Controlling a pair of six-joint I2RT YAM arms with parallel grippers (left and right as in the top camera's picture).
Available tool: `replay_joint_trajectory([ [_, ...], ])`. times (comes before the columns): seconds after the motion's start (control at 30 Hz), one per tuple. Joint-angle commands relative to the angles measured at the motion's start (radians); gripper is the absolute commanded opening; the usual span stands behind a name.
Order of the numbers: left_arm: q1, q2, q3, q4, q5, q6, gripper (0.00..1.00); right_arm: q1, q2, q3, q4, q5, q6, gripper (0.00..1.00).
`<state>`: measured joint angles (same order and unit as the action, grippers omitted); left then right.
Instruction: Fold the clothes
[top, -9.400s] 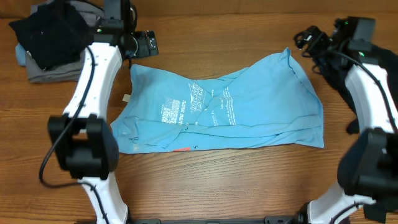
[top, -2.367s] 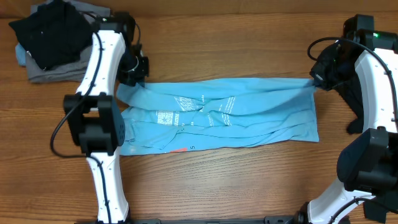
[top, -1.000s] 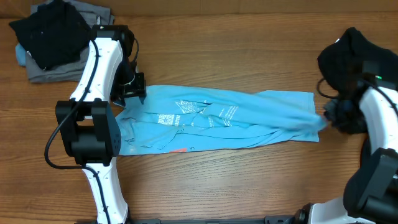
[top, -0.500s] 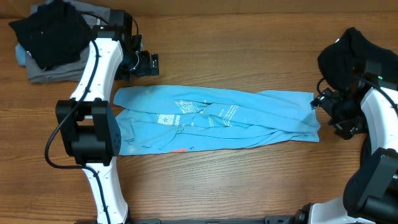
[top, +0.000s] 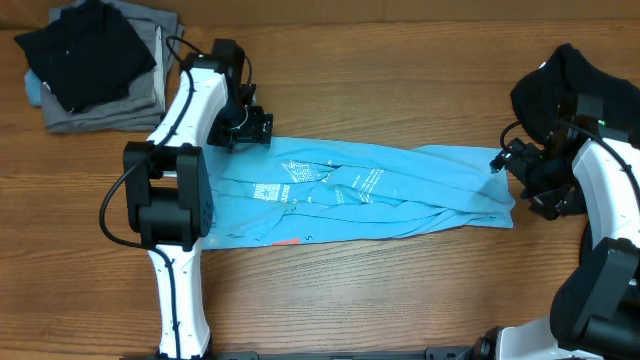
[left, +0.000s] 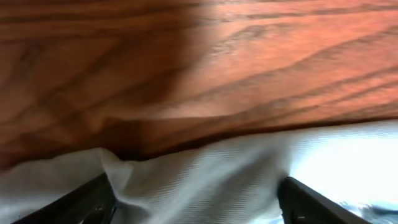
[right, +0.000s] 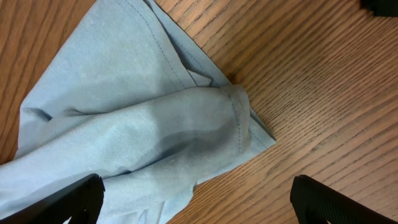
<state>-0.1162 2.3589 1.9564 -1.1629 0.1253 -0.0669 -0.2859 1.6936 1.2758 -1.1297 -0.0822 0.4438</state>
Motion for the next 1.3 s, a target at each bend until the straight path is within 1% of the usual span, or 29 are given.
replay_joint_trajectory([
  [0.0, -0.011, 0.009, 0.000, -0.017, -0.022, 0.023, 0.82, 0.005, -0.009, -0.001, 0.003, -0.010, -0.007, 1.00],
  [0.13, -0.011, 0.011, 0.000, -0.028, -0.061, 0.019, 0.55, 0.005, -0.009, -0.001, 0.002, -0.010, -0.007, 1.00],
  [0.17, -0.011, 0.011, 0.001, -0.033, -0.080, 0.016, 0.46, 0.005, -0.009, -0.001, 0.002, -0.009, -0.007, 1.00],
  [0.27, -0.011, 0.007, 0.006, -0.065, -0.157, -0.041, 0.19, 0.005, -0.009, -0.001, 0.000, -0.009, -0.007, 1.00],
  [0.33, -0.011, -0.001, 0.019, -0.112, -0.219, -0.096, 0.09, 0.005, -0.009, -0.001, -0.001, -0.010, -0.006, 1.00],
  [0.37, -0.011, -0.008, 0.032, -0.148, -0.256, -0.135, 0.06, 0.005, -0.009, -0.001, -0.001, -0.010, -0.006, 1.00],
  [0.4, -0.011, -0.014, 0.043, -0.177, -0.285, -0.169, 0.04, 0.005, -0.009, -0.001, -0.002, -0.010, -0.002, 0.98],
  [0.47, -0.011, -0.031, 0.073, -0.248, -0.340, -0.245, 0.04, 0.006, -0.009, -0.001, -0.003, -0.010, 0.001, 0.89],
  [0.53, -0.011, -0.056, 0.106, -0.317, -0.362, -0.300, 0.04, 0.007, -0.009, -0.001, -0.005, -0.025, 0.000, 0.77],
  [0.57, -0.011, -0.074, 0.122, -0.342, -0.360, -0.304, 0.04, 0.011, -0.009, -0.001, -0.004, -0.039, 0.000, 0.70],
  [0.67, -0.016, -0.137, 0.146, -0.392, -0.345, -0.304, 0.10, 0.044, -0.009, -0.003, -0.002, -0.105, -0.025, 0.55],
  [0.7, -0.017, -0.155, 0.147, -0.404, -0.331, -0.304, 0.10, 0.057, -0.009, -0.004, -0.001, -0.113, -0.030, 0.53],
  [0.77, -0.017, -0.186, 0.147, -0.436, -0.283, -0.304, 0.11, 0.100, -0.009, -0.007, 0.005, -0.114, -0.029, 0.51],
  [0.9, -0.021, -0.205, 0.144, -0.528, -0.262, -0.299, 0.10, 0.209, -0.008, -0.008, 0.036, -0.111, -0.025, 0.51],
  [0.97, -0.025, -0.208, 0.130, -0.528, -0.235, -0.292, 0.11, 0.245, -0.008, -0.007, 0.053, -0.110, -0.024, 0.53],
  [1.03, -0.034, -0.208, 0.111, -0.528, -0.224, -0.292, 0.20, 0.267, -0.008, -0.007, 0.064, -0.109, -0.008, 0.56],
  [1.27, -0.105, -0.210, -0.035, -0.528, -0.195, -0.274, 0.20, 0.277, -0.008, -0.007, 0.062, -0.102, 0.004, 0.57],
])
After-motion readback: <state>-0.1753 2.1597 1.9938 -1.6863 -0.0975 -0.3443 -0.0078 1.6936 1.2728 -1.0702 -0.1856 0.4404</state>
